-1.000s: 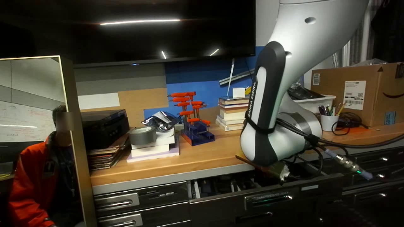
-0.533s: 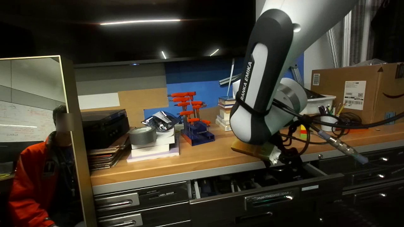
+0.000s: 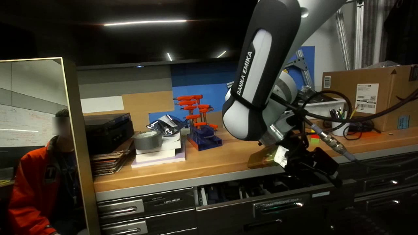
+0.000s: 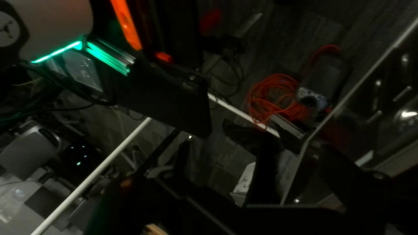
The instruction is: Put the black objects in the drawer and close it
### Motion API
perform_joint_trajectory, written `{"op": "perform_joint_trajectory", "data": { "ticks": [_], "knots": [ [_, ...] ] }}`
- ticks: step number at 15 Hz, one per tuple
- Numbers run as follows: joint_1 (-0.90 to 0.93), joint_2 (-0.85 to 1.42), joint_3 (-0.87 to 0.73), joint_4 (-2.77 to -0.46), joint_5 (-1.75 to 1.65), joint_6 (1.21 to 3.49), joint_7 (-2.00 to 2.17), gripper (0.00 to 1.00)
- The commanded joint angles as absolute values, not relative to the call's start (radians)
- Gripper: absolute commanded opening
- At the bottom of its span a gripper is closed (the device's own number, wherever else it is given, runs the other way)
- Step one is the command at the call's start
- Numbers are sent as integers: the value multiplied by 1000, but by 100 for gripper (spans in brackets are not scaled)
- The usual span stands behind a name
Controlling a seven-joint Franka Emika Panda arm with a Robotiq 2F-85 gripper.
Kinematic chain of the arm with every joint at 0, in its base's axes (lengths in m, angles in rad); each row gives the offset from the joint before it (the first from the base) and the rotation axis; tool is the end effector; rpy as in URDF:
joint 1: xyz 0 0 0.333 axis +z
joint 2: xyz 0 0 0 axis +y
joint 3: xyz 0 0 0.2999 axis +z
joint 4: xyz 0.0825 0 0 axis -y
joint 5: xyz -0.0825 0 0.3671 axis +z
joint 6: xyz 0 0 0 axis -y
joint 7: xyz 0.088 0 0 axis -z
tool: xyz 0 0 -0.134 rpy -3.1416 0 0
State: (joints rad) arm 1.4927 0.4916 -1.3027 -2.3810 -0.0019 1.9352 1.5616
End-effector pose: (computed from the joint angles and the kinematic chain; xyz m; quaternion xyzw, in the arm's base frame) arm 0.4060 0.0335 0.2210 0.6884 -0.6296 -0.0013 0.3601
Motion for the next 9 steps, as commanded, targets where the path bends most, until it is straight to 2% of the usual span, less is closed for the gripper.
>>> {"op": "perform_joint_trajectory", "data": {
  "ticks": [1,9],
  "knots": [
    [1296,409,-1127,-2357,-23,1846,1541,100],
    [679,482,-582,-2326,143,2032,1273,100]
  ]
}}
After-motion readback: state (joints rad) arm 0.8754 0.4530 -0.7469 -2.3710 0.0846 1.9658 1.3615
